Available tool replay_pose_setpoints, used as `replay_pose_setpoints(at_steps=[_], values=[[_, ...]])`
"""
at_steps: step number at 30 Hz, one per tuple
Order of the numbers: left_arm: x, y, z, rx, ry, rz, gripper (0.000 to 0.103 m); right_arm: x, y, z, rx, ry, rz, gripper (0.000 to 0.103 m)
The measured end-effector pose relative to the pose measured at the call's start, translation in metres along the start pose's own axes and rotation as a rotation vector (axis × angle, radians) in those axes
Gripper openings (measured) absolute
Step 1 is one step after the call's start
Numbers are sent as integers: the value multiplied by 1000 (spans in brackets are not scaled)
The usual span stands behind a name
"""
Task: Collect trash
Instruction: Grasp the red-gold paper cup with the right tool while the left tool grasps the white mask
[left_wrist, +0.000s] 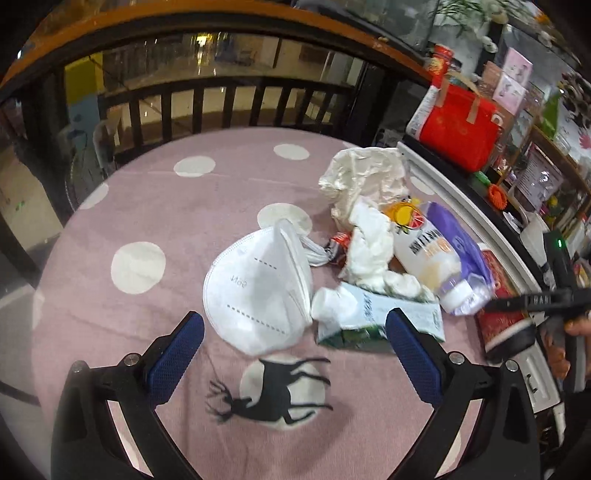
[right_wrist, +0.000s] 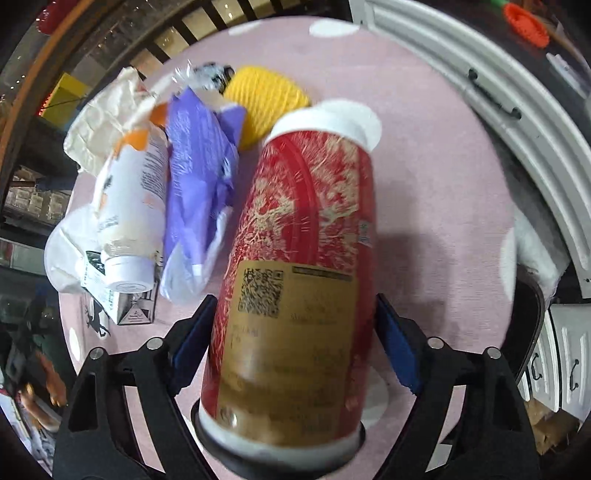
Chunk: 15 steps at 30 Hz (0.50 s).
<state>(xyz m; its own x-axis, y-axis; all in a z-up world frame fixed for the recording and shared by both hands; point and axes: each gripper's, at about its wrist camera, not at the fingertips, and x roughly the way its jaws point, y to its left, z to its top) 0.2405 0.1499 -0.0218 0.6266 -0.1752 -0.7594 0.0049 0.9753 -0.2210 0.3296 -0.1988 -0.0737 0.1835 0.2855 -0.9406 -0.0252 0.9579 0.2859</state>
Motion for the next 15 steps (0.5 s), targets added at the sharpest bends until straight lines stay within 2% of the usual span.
replay_pose_setpoints(at_steps=[2,6,8,11,13,15], values=[[14,7,12,-37,29,-21,95,2,-2,0,6,5,19,80],[33,16,23,-72,62,-26,79,2,-9,-5,11,2,47,79],[40,16,25,-74,79,-57,74,2,-15,-7,15,2,61,79],[50,17,22,-80,127,-98,55,-2,-17,-12,8,-6,78,79],[51,19,19,-96,132,-116,31,-3,-15,-16,6,-19,85,79],[49,20,15,-96,127,-112,13,-6,-19,-23,14,-46,97,79]])
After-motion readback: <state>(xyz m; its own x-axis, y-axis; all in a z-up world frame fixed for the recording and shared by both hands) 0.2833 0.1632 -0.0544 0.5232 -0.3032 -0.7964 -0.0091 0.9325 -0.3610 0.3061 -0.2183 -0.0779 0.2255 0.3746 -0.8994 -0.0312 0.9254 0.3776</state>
